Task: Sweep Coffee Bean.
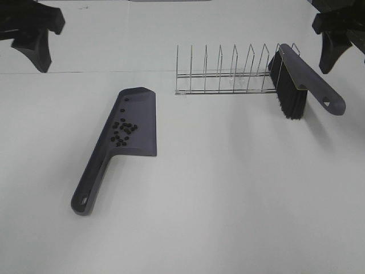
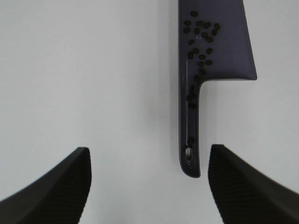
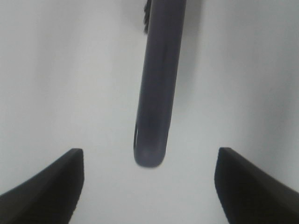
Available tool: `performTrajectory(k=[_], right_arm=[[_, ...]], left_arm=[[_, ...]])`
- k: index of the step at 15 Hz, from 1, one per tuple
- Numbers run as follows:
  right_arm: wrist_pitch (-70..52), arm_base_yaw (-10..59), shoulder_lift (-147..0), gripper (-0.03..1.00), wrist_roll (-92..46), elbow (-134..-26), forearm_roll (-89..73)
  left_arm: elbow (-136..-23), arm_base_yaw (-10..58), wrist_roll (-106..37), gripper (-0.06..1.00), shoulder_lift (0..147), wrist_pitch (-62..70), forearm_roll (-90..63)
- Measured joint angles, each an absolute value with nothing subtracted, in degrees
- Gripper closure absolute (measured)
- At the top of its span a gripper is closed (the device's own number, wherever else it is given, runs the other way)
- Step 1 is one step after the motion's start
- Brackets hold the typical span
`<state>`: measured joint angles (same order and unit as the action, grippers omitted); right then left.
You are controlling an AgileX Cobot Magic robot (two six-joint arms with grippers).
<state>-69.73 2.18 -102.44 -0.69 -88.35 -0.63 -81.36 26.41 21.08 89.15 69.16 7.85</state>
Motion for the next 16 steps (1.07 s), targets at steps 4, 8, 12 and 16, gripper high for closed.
performTrajectory(k=[4, 8, 12, 16], right_arm=[[-69.84, 2.23, -87.03, 0.25, -0.74, -70.02, -1.26], [-68.64, 2.23, -71.73, 0.25, -0.74, -55.41, -1.32], [-68.01, 2.23, -52.77, 0.25, -0.74, -40.74, -1.32], [-67.61, 2.23, -33.06, 0.25, -0.74, -32.49, -1.32]], left_arm=[[-66.58, 26.41, 21.03, 0.30, 72.88, 69.73, 7.56], [-49.96, 26.41, 18.85, 0.30, 57.12, 69.90, 7.51], [-35.58, 26.41, 13.92, 0.30, 36.73, 68.12, 7.51], [-30.71, 26.41, 9.80, 0.30, 19.14, 64.63, 7.51]])
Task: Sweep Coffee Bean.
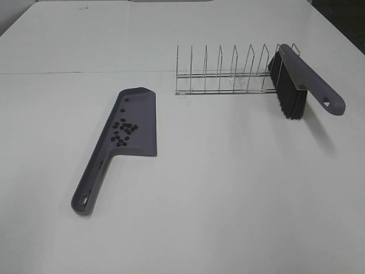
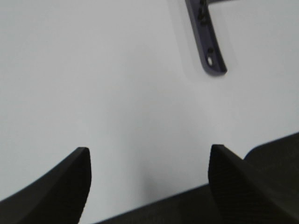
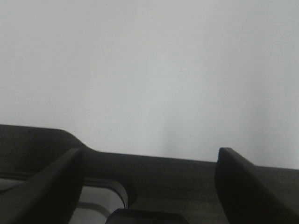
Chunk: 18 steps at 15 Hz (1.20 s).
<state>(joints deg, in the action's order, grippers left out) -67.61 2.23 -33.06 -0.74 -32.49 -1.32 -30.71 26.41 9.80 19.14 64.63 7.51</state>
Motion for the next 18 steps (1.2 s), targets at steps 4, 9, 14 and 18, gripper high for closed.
performTrajectory(k=[4, 9, 14, 18], right_arm=[[-62.51, 2.23, -10.43, 0.25, -3.95, -29.68, -1.60], [-61.54, 2.23, -3.09, 0.25, -7.10, -29.05, -3.84], [-61.42, 2.23, -2.98, 0.25, -8.37, -29.05, -4.87], [-61.42, 2.23, -2.98, 0.25, -8.37, -29.05, -4.93]], left_arm=[[-28.65, 26.41, 4.13, 0.30, 10.49, 61.13, 5.33], [-28.65, 26.41, -1.32, 0.30, 10.37, 61.02, 0.40], [-28.65, 26.41, -2.18, 0.30, 10.37, 61.02, -0.57], [-28.65, 26.41, -2.29, 0.30, 10.37, 61.02, -0.57]])
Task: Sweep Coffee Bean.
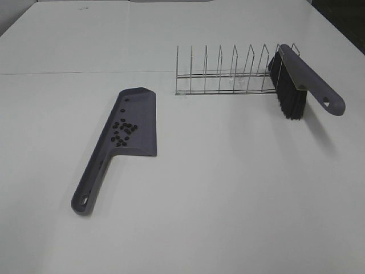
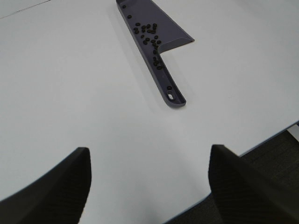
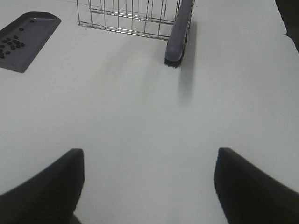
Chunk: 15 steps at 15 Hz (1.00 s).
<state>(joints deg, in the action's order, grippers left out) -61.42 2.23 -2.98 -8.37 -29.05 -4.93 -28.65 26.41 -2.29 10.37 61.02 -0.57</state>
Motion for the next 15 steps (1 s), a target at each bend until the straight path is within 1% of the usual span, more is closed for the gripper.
performTrajectory(k=[9, 11, 12, 13, 15], right_arm=[[-61.42, 2.23, -2.98, 0.25, -8.37, -29.05, -4.93], [-61.42, 2.23, -2.98, 0.25, -8.37, -29.05, -4.93], [-61.42, 2.23, -2.98, 0.25, -8.37, -29.05, -4.93], [-61.42, 2.23, -2.98, 0.25, -8.37, -29.05, -4.98], [-61.36, 2.23, -2.98, 0.25, -8.37, -29.05, -4.98]], left_arm=[[-28.65, 26.41, -2.29, 0.30, 10.08, 60.96, -0.57], [-28.65, 19.94, -2.29, 0.30, 7.62, 60.85, -0.57], [-28.65, 19.94, -2.29, 0.30, 7.62, 60.85, -0.57], [-28.59, 14.15, -2.29, 0.30, 5.73, 60.85, -0.57], [-28.53, 8.31, -2.29, 0.30, 2.12, 60.85, -0.57]])
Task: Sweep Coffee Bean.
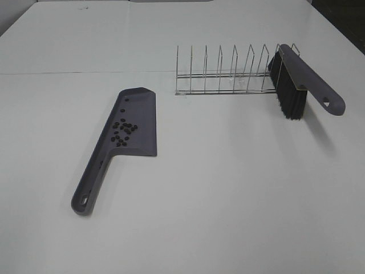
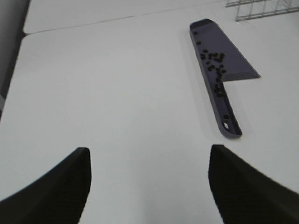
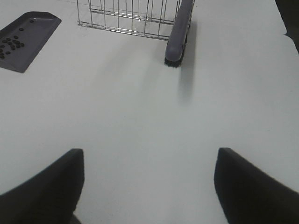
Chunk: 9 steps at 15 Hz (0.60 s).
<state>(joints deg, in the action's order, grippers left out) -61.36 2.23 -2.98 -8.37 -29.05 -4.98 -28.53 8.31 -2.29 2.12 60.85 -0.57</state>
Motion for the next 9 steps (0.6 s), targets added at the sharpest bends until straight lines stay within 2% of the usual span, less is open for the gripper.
performTrajectory(k=[2, 9], right_arm=[[-61.36, 2.23, -2.98, 0.25, -8.37, -29.05, -4.98], [-61.36, -0.34, -2.98, 0.25, -8.37, -29.05, -5.04]], left_arm=[[-28.53, 5.90, -2.29, 0.30, -0.11, 60.85, -0.57], [-28.53, 5.50, -2.35, 0.30, -0.29, 60.85, -0.57]])
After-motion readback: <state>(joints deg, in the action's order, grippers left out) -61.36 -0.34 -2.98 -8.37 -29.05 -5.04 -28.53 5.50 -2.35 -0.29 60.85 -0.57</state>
